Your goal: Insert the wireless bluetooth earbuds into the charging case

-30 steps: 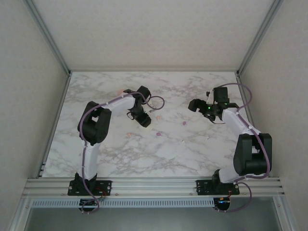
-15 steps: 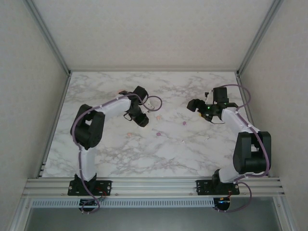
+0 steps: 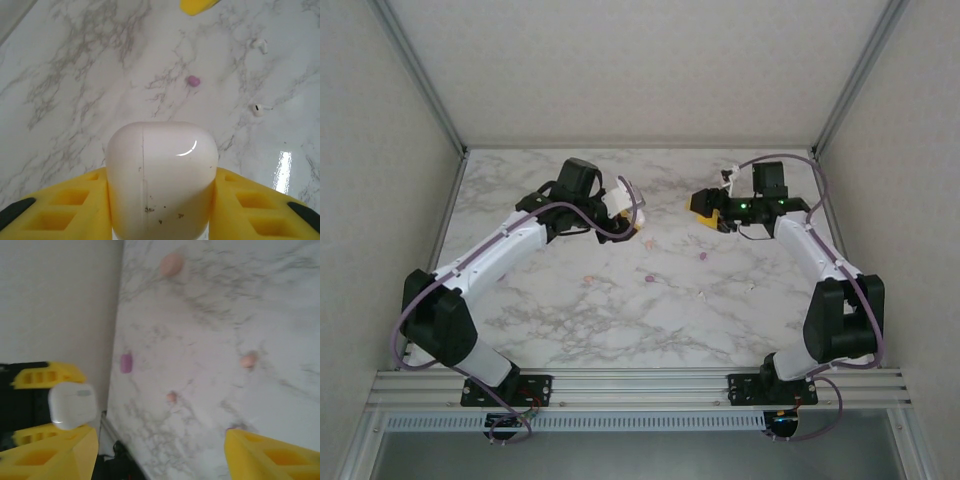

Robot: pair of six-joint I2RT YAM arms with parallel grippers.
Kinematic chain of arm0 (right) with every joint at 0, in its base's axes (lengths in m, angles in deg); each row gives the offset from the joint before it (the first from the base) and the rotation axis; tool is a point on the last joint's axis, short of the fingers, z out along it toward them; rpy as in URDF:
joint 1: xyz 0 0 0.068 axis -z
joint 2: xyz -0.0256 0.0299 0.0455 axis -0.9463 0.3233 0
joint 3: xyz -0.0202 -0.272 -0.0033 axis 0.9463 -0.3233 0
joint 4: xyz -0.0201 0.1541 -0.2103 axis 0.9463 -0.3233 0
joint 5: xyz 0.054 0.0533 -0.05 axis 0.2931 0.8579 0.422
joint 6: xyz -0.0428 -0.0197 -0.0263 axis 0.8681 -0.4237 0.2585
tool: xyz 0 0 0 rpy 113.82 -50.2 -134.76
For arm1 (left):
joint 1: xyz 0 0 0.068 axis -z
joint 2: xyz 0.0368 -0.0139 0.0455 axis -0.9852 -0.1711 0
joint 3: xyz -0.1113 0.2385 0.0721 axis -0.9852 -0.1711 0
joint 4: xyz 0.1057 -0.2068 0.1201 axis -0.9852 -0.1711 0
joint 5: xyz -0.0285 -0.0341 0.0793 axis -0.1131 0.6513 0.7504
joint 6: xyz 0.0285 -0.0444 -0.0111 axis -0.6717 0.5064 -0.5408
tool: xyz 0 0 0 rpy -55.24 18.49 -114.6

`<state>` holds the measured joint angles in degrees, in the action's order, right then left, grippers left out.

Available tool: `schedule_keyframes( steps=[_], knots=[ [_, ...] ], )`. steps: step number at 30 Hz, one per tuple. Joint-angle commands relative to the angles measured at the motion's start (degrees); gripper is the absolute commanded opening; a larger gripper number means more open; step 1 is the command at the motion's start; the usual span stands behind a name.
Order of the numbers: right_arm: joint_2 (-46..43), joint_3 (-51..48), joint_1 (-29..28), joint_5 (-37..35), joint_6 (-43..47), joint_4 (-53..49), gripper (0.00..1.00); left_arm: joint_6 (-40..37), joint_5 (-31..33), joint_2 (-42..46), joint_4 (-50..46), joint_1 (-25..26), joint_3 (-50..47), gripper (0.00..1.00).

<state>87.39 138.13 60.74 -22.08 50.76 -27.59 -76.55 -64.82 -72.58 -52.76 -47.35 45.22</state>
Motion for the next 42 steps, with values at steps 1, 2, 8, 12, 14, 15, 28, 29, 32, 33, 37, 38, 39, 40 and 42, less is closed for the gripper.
schedule_keyframes(
  steps=[1,2,8,12,14,15,28,29,32,33,37,38,39,40,42],
  knots=[
    [-1.78,4.33,-2.90,5.26,0.08,-1.98,0.66,-5.37,-3.52,1.91,2.43,1.03,-0.69,0.37],
    [-1.86,5.22,-3.83,5.51,0.40,-2.48,0.66,-5.51,-3.38,1.67,1.82,1.04,-0.01,0.37],
    [0.17,8.88,-8.54,5.25,1.78,-4.57,0.62,-5.74,-2.38,1.40,0.21,1.83,1.28,0.37],
    [2.06,10.14,-11.06,5.25,1.38,-4.37,0.57,-5.47,-1.55,1.72,0.39,2.27,1.38,0.37],
    [2.85,10.67,-12.18,5.18,1.57,-4.46,0.57,-5.47,-0.97,1.81,0.29,2.36,1.38,0.38],
    [3.24,10.82,-12.66,5.00,1.61,-4.53,0.57,-5.39,-0.82,1.81,0.23,2.36,1.52,0.38],
    [8.54,13.77,-16.57,3.06,5.26,-8.95,0.51,-5.65,0.36,2.21,-0.76,2.62,1.87,0.38],
    [8.81,14.02,-16.72,2.80,5.57,-9.32,0.50,-5.77,0.40,2.21,-0.93,2.70,1.81,0.38],
    [9.44,14.37,-16.77,2.10,5.56,-9.34,0.45,-6.25,0.53,2.21,-1.43,2.77,1.93,0.38],
    [9.62,14.45,-16.77,1.85,5.61,-9.32,0.43,-6.35,0.53,2.23,-1.46,2.88,1.95,0.38],
    [9.95,14.82,-16.77,1.22,6.35,-9.68,0.33,-6.45,0.58,2.12,-1.66,3.00,2.23,0.39],
    [10.01,14.82,-16.78,1.12,6.40,-9.62,0.30,-6.57,0.67,2.19,-1.69,3.06,2.15,0.40],
    [9.85,14.66,-16.81,1.12,6.39,-9.32,0.27,-6.70,0.79,2.20,-1.71,3.12,2.15,0.42],
    [9.70,14.48,-16.80,1.12,6.60,-8.98,0.23,-6.70,0.88,2.35,-1.74,3.09,2.04,0.44],
    [9.27,14.39,-16.77,1.14,7.02,-8.42,0.20,-6.71,1.02,2.64,-1.88,3.09,1.84,0.52]
  ],
)
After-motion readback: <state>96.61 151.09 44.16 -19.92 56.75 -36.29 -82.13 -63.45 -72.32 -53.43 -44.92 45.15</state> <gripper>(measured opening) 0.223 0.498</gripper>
